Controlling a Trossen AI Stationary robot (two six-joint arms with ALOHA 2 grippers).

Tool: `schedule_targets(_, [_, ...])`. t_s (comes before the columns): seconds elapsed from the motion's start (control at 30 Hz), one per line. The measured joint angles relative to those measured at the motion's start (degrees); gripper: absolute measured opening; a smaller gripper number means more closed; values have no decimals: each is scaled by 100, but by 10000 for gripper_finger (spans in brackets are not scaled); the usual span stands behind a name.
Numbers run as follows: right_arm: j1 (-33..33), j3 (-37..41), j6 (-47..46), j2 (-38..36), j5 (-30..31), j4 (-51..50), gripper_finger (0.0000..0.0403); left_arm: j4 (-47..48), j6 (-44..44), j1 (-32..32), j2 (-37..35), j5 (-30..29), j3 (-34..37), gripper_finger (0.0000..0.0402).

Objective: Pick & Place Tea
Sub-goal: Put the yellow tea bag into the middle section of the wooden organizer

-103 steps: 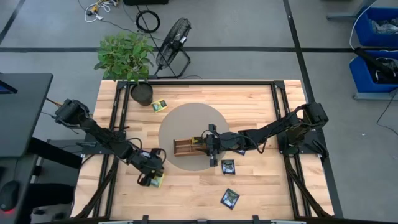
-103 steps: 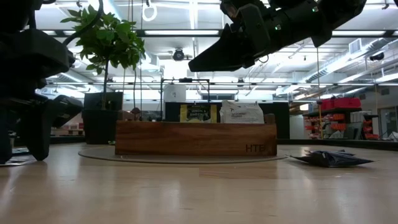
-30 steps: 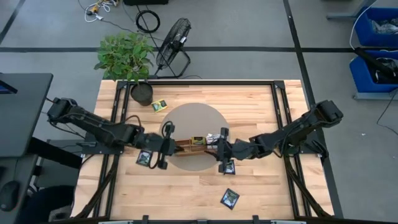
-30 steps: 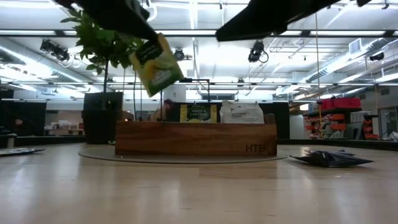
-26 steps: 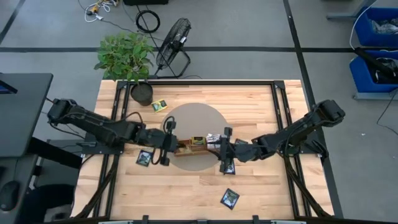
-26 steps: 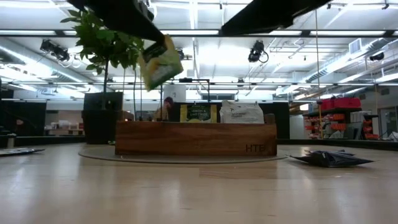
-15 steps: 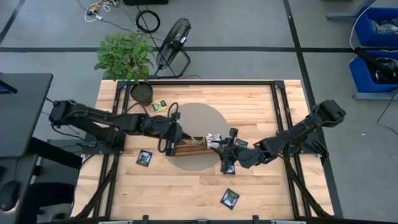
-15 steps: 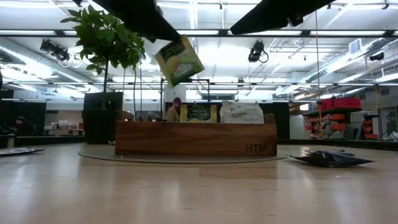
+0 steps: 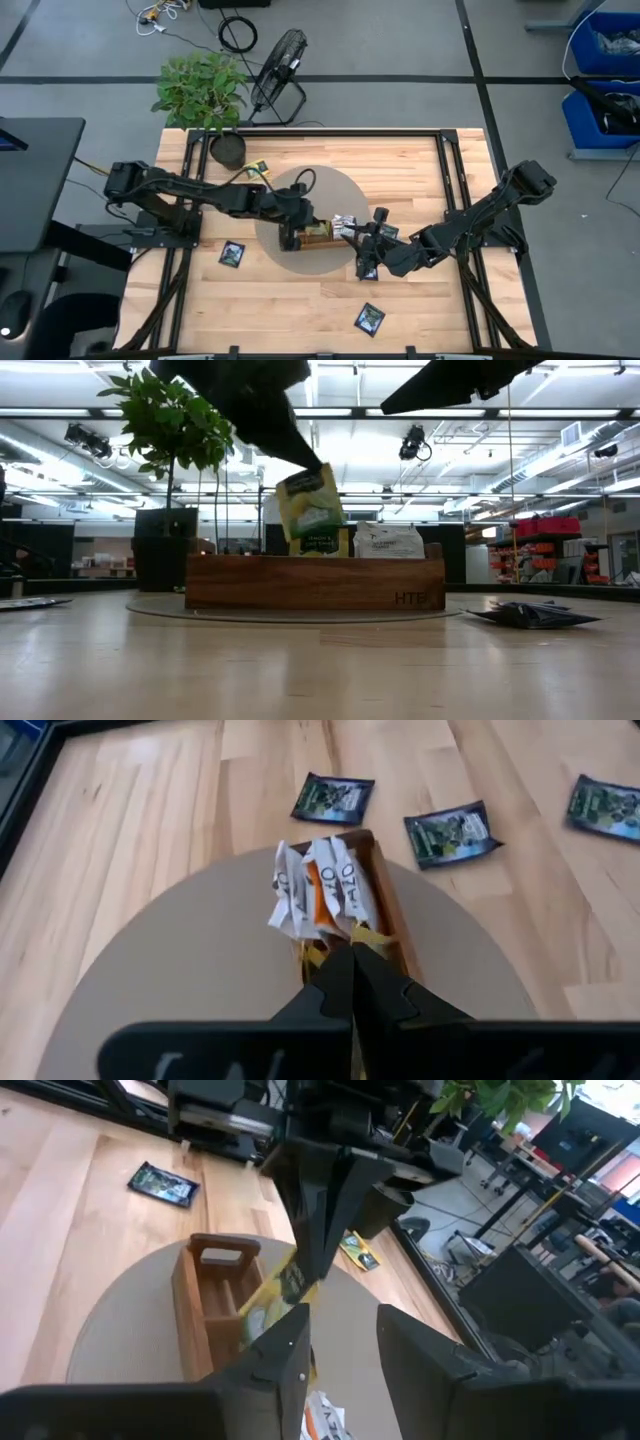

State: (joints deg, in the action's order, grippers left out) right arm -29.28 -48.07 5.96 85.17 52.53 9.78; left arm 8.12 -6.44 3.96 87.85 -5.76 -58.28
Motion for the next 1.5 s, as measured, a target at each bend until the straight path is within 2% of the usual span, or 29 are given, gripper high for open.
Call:
schedule_targets(0.17, [2,0,-97,2,55,-84,126,59,101,-141,299,274,-151,1])
schedule_targets(0.33, [2,0,-99,2,55,-113,126,37,159,-217,493,308,-151,1])
schedule_targets(1.27, [9,0,-230,2,55,-241,126,30,315,-251,706,312,-144,2])
schedule_targets(1.37, [22,0,-250,2,55,-249,126,-5,321,-246,706,314,-144,9])
schedule_targets(1.5, [22,0,-250,2,53,-255,126,-88,290,-246,706,310,-144,42])
